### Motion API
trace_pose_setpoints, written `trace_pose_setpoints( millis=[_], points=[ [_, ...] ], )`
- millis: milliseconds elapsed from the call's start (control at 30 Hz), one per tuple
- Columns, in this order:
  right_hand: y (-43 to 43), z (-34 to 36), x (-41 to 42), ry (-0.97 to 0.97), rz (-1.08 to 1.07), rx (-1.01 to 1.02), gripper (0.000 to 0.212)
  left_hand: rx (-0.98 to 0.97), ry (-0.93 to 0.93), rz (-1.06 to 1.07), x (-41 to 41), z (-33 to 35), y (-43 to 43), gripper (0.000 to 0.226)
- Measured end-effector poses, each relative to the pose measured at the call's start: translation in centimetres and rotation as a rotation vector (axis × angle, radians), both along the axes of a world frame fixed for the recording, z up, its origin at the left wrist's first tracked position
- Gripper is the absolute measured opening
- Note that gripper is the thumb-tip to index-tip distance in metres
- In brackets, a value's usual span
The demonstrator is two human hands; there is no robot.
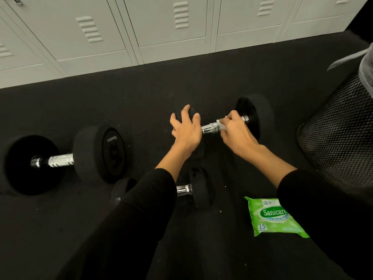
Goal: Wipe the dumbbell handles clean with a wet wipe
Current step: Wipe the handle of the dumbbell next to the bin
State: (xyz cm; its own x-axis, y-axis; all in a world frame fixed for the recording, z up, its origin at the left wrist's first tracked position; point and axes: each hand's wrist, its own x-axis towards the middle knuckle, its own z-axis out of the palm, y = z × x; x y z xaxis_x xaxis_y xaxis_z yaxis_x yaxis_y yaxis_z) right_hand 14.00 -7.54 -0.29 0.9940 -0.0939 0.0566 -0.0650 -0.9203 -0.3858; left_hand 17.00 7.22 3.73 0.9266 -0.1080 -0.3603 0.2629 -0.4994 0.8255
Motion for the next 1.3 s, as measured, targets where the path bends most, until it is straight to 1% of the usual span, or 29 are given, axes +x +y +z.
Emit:
trace_pose_setpoints(
  millis=[100,200,267,333,400,433,600,700,767,833,867,900,933,1033,1100,1167,1233,1300],
  points=[
    [0.8,-0.6,-0.8,-0.032,0.057,-0.070,0.030,0.015,-0.010,-0.034,0.1,-0.3,0.4,0.050],
    [0.7,-1.0,-2.1,-0.050,0.165,-0.074,0.023,0.014,-0.015,-0.039,0.1,-0.3,0.6,0.050],
    [0.2,-1.0,-2.5,-0.043,0.191,-0.059,0.018,0.012,-0.028,-0.038,0.0,-0.4,0.5,0.050],
    [-0.2,-0.6,-2.3,-0.107,0.133,-0.009,0.019,0.011,-0.035,-0.035,0.0,-0.3,0.5,0.050],
    [-0.2,0.0,-1.5,-0.188,0.057,0.061,0.024,0.009,-0.035,-0.029,0.1,-0.5,0.5,0.050],
    [0.0,0.1,-1.1,-0.198,0.044,0.079,0.026,0.011,-0.035,-0.028,0.2,-0.5,0.5,0.050],
    [1.2,-1.2,-1.3,-0.121,0.121,0.012,0.029,0.018,-0.040,-0.032,0.2,-0.4,0.5,0.050],
    [0.8,-1.7,-1.9,-0.057,0.174,0.018,0.024,0.008,-0.045,-0.035,0.3,-0.6,0.5,0.051],
    [0.1,-1.1,-1.9,-0.114,0.132,0.063,0.015,-0.032,-0.064,-0.018,0.2,-0.9,0.6,0.058],
    [-0.5,0.2,-0.9,-0.261,0.043,0.127,0.008,-0.154,-0.063,0.039,0.4,-1.7,0.8,0.079],
    [-0.8,1.0,-0.1,-0.293,-0.001,0.146,0.008,-0.235,-0.030,0.083,0.4,-2.1,1.0,0.091],
    [-1.1,1.6,1.0,-0.273,-0.037,0.151,0.011,-0.300,0.012,0.122,0.4,-2.4,1.1,0.101],
    [-1.4,2.2,2.0,-0.214,-0.049,0.122,0.016,-0.334,0.047,0.145,0.3,-2.7,1.3,0.107],
    [-1.3,2.5,4.4,0.029,-0.014,-0.049,0.021,-0.334,0.081,0.138,0.0,-3.3,1.5,0.111],
    [-1.0,2.0,5.3,0.233,-0.020,0.000,0.021,-0.343,0.078,0.130,0.0,-3.5,1.6,0.113],
    [-0.5,1.6,6.1,0.368,-0.053,0.062,0.020,-0.346,0.076,0.119,0.1,-3.5,1.5,0.114],
    [0.2,1.6,7.0,0.407,-0.038,0.089,0.017,-0.339,0.079,0.118,0.2,-3.5,1.6,0.114],
    [0.9,1.8,7.4,0.422,0.040,0.108,0.015,-0.330,0.078,0.118,0.4,-3.7,1.7,0.109]
  ],
)
